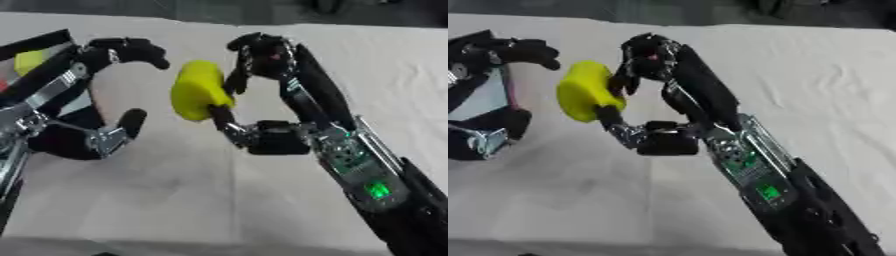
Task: Pick up the objects with one hand, pass them to the other hand, and then place them into the box on the other side of the table.
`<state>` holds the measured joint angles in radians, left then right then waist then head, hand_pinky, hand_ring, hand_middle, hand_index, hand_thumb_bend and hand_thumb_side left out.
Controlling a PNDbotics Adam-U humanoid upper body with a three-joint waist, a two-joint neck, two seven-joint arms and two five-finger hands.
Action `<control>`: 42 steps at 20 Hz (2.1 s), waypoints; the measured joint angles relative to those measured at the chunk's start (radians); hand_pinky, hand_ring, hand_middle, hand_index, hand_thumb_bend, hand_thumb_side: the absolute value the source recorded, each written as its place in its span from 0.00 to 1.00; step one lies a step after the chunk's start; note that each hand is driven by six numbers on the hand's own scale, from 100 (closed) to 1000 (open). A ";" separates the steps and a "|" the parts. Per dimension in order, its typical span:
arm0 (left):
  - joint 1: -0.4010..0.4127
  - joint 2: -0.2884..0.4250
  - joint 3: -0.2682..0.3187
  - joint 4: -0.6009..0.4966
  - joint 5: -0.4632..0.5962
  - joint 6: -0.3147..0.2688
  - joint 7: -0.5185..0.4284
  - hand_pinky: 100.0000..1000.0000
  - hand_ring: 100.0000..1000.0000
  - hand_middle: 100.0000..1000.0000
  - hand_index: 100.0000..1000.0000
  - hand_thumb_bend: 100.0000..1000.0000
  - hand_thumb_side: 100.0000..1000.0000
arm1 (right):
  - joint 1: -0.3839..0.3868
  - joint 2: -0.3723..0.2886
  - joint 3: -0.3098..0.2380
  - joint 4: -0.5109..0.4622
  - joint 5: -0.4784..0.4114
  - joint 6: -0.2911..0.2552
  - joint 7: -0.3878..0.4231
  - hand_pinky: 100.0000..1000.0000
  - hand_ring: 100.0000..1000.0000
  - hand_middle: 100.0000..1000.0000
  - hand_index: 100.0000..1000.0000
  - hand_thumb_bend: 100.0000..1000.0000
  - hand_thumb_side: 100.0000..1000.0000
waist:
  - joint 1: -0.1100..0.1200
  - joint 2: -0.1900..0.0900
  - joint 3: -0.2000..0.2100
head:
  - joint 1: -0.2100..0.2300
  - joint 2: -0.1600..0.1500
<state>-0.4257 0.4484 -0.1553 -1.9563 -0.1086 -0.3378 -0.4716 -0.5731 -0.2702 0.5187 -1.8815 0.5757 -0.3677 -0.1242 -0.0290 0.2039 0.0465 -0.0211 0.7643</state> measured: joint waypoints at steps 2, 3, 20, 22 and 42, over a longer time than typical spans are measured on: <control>-0.005 0.000 0.000 0.000 -0.001 0.005 0.003 1.00 0.90 0.74 0.90 0.00 0.31 | -0.004 0.002 0.005 0.000 -0.001 -0.008 0.009 0.70 0.34 0.26 0.35 0.01 0.10 | 0.000 0.000 0.000 | -0.001 0.000; -0.005 0.000 -0.001 0.000 -0.001 0.006 0.003 1.00 0.90 0.74 0.90 0.00 0.31 | -0.008 0.002 0.007 0.000 -0.001 -0.010 0.012 0.70 0.34 0.26 0.35 0.01 0.10 | 0.000 0.000 0.001 | -0.002 0.000; -0.013 -0.006 -0.037 -0.001 0.052 -0.008 -0.120 1.00 0.93 0.78 0.92 0.00 0.30 | -0.034 0.010 0.010 0.002 -0.006 -0.020 0.028 0.70 0.34 0.26 0.35 0.01 0.10 | 0.003 0.000 0.003 | -0.006 0.000; -0.015 -0.009 -0.037 -0.001 0.056 -0.003 -0.120 1.00 0.93 0.77 0.92 0.00 0.31 | -0.034 0.011 0.013 0.002 -0.008 -0.024 0.031 0.70 0.34 0.26 0.35 0.01 0.10 | 0.003 0.000 0.003 | -0.007 0.000; -0.032 -0.026 -0.063 0.002 0.099 0.014 -0.156 1.00 0.92 0.77 0.91 0.00 0.38 | -0.020 -0.012 0.025 -0.043 -0.027 -0.033 0.059 0.69 0.32 0.25 0.34 0.05 0.13 | 0.002 0.003 0.004 | -0.011 0.000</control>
<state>-0.4578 0.4222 -0.2187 -1.9544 -0.0094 -0.3239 -0.6271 -0.5928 -0.2821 0.5432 -1.9243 0.5489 -0.4003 -0.0656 -0.0269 0.2066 0.0505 -0.0318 0.7643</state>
